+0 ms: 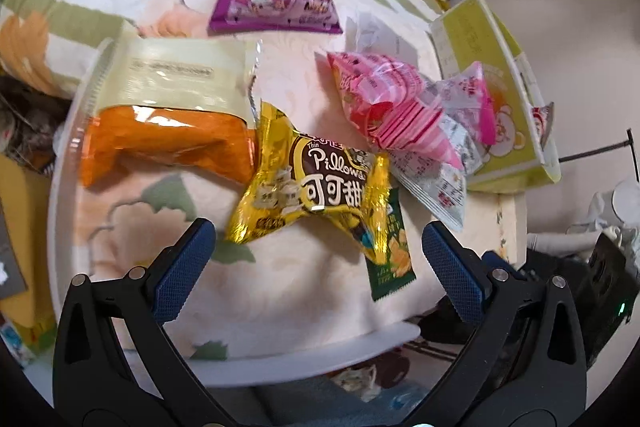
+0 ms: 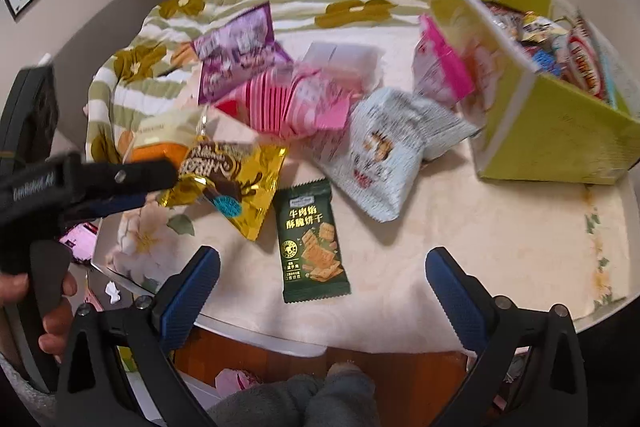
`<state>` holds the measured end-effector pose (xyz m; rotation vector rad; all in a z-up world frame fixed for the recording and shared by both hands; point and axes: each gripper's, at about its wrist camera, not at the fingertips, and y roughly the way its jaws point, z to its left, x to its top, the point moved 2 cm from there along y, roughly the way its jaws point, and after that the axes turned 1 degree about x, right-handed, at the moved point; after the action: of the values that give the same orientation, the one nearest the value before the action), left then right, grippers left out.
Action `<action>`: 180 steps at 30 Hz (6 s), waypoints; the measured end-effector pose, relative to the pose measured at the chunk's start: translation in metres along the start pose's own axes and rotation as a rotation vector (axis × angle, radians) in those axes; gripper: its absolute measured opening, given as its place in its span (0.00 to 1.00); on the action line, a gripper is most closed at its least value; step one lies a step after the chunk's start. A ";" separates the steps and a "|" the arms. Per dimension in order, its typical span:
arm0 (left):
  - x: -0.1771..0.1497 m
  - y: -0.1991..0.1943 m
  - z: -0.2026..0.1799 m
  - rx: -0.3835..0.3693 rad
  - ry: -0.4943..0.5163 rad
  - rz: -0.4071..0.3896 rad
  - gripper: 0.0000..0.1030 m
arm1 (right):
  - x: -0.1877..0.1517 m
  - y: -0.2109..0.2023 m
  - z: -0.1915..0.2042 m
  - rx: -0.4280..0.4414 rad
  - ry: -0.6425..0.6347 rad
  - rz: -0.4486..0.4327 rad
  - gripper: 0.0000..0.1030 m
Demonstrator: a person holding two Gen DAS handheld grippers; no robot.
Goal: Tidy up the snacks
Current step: 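Move both tools back over the snacks on the table, then grasp the yellow 'Pillows' bag with the left gripper while the right grasps the green cracker packet, then carry both bags over the cardboard box and open both grippers to drop them, then move both tools back over the remaining snacks on the table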
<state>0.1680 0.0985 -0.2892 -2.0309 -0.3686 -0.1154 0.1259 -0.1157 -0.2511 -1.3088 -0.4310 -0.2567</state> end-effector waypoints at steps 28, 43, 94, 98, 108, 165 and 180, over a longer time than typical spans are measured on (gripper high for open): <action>0.009 0.048 -0.012 0.051 -0.043 0.011 0.59 | -0.005 0.061 0.005 0.029 -0.153 0.078 0.75; -0.014 0.019 0.003 0.002 -0.071 -0.002 0.44 | -0.012 0.068 0.029 -0.006 -0.229 0.065 0.54; 0.064 -0.002 -0.285 -0.179 0.182 -0.205 0.45 | 0.113 -0.154 -0.180 -0.062 -0.063 -0.291 0.39; 0.060 0.036 -0.318 -0.148 0.197 -0.171 0.45 | 0.122 -0.155 -0.214 -0.055 -0.066 -0.290 0.39; 0.042 0.080 -0.349 0.078 0.267 -0.150 0.45 | 0.133 -0.146 -0.253 0.012 -0.118 -0.264 0.39; -0.008 -0.098 -0.175 0.324 0.116 -0.379 0.99 | 0.114 -0.162 -0.158 0.175 -0.242 -0.325 1.00; 0.017 -0.109 -0.028 0.375 0.346 -0.161 0.99 | 0.111 -0.107 -0.027 0.131 -0.152 -0.254 1.00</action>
<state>0.1525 0.1242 -0.1789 -1.5732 -0.3072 -0.4572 0.1849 -0.1621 -0.1140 -1.1486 -0.7333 -0.3363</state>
